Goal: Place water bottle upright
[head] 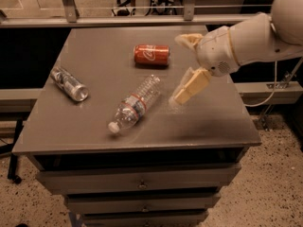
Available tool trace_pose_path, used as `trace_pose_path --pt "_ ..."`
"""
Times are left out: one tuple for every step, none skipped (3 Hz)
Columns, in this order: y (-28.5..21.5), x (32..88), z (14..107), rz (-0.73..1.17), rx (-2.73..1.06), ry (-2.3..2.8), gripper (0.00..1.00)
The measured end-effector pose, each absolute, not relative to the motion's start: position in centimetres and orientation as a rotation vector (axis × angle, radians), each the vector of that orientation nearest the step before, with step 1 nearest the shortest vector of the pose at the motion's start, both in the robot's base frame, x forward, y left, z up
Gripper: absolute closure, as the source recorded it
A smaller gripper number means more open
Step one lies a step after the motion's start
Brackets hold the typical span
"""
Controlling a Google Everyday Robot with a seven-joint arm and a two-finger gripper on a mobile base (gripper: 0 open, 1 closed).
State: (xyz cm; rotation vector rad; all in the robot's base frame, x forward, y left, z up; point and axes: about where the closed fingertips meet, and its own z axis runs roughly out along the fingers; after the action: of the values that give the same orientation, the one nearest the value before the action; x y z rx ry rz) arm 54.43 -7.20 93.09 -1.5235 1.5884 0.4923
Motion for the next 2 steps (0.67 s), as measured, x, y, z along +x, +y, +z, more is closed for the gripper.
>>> trace_pose_path --pt "-4.5 54.5 92.9 0.362 -1.721 1.564 0.00" --pt "-1.5 53.9 92.4 0.221 -1.922 1.491 0.00"
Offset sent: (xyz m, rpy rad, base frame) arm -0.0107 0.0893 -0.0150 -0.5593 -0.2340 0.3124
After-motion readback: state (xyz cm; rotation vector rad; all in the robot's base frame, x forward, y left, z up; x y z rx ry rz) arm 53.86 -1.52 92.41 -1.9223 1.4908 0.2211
